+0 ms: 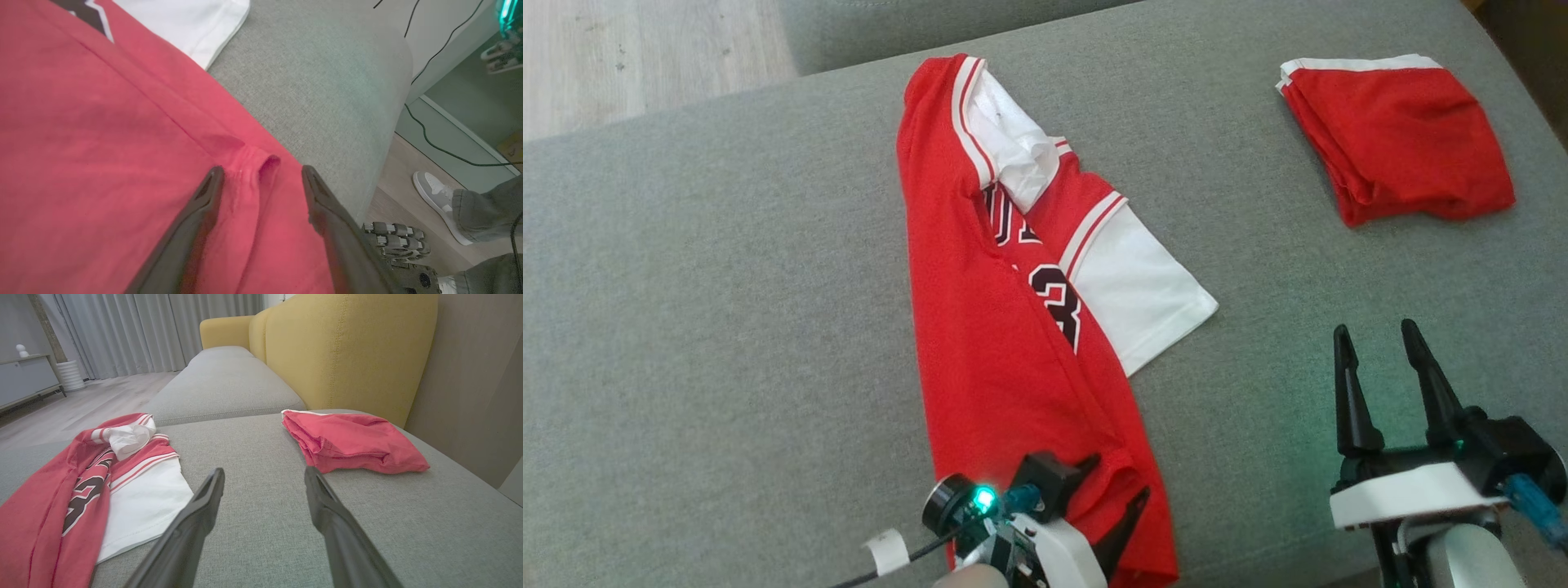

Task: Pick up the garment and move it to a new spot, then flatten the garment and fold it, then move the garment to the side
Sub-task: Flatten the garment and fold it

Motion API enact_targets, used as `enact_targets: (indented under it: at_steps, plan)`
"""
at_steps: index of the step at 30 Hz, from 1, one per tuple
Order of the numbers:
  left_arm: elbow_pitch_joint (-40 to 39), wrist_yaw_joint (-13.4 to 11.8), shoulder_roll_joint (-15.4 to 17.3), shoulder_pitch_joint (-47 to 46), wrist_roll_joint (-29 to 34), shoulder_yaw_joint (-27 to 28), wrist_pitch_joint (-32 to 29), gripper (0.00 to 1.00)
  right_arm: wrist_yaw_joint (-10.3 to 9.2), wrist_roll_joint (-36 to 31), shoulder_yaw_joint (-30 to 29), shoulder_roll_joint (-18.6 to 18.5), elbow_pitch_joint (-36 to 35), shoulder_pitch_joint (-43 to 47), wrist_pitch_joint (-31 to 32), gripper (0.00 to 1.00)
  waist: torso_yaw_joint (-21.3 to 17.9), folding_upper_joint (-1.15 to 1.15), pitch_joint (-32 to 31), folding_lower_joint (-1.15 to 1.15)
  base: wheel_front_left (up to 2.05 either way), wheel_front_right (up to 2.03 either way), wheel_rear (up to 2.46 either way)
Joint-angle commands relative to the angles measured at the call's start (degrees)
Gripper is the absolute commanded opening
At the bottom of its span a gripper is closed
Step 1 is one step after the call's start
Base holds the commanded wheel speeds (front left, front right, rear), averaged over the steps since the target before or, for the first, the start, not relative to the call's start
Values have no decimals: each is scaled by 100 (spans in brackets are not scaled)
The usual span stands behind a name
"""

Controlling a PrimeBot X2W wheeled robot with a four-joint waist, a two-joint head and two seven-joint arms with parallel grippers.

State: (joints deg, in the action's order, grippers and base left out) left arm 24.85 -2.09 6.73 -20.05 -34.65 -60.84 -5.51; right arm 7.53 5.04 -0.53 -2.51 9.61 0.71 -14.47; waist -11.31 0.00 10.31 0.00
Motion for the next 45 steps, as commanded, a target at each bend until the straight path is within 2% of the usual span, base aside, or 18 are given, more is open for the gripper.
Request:
enact_targets:
  at_steps: [1, 3, 4, 5, 6, 7, 8, 13, 15, 17, 20, 21, 26, 28, 32, 35, 45]
  plan:
    - [-160, -70, 71, -137, 46, 105, -8, 100, -4, 29, 101, -37, -168, -166, -52, 100, 2, 0, -7, 0, 0, 0, 0]
    - [-159, -93, 89, -126, 33, 111, -14, 100, -4, 34, 91, -37, -169, -171, -52, 100, 12, 0, -19, 0, 0, 0, 0]
    - [-164, -98, 84, -112, 4, 131, 3, 82, -4, 32, 91, -37, -167, -170, -52, 100, 17, 0, -31, 0, 0, 0, 0]
    - [-168, -98, 80, -105, -14, 141, 20, 44, -4, 28, 94, -37, -163, -168, -52, 100, 21, 0, -38, 0, 0, 0, 0]
    - [-172, -93, 72, -93, -45, 161, 44, 36, -4, 24, 99, -37, -161, -167, -52, 100, 26, 0, -44, 0, 0, 0, 0]
    - [-170, -90, 65, -82, -78, 181, 62, 21, -4, 20, 103, -37, -159, -166, -52, 100, 30, 0, -47, 0, 0, 0, 0]
    - [-165, -82, 60, -80, -100, 191, 73, 0, -4, 15, 106, -37, -158, -165, -52, 100, 35, 0, -49, 0, 0, 0, 0]
    - [-201, -20, 18, -39, -360, 400, 260, 0, -4, -3, 53, -37, -147, -124, -52, 100, 119, 0, -108, 0, 0, 0, 0]
    - [-408, -108, 30, -5, -548, 704, 498, 0, -4, -16, 10, -37, -140, -83, -52, 100, 171, 0, -167, 0, 0, 0, 0]
    - [-728, -277, 174, 39, -716, 1107, 766, 0, -4, -30, -37, -37, -140, -32, -52, 100, 245, 0, -232, 0, 0, 0, 0]
    - [-1311, -566, 618, 157, -952, 1767, 1025, 0, -4, -62, -57, -37, -144, 35, -52, 100, 383, 0, -317, 0, 0, 0, 0]
    - [-1311, -566, 618, 157, -952, 1767, 1025, 0, -4, -62, -57, -37, -144, 35, -52, 100, 383, 0, -317, 0, 0, 0, 0]
    - [-1922, -1016, 1613, 235, -1152, 2740, 1059, 0, -4, -121, -26, -37, -156, 71, -52, 100, 624, 0, -367, 0, 0, 0, 0]
    - [-1961, -1097, 1859, 165, -1311, 3108, 1053, 0, -4, -134, -23, -37, -160, 38, -52, 100, 698, 0, -337, 0, 0, 0, 0]
    - [-1637, -1177, 2259, -239, -1456, 3629, 975, 0, -4, -182, 24, -37, -152, -35, -52, 100, 782, 0, -260, 0, 0, 0, 0]
    - [-1173, -1158, 2418, -629, -1530, 3833, 866, 0, -4, -202, 58, -37, -152, -122, -52, 100, 753, 0, -156, 0, 0, 0, 0]
    - [453, -1088, 2807, -1911, -1104, 3855, 834, 0, -4, -153, 108, -37, -123, -294, -52, 100, 437, 0, 139, 0, 0, 0, 0]
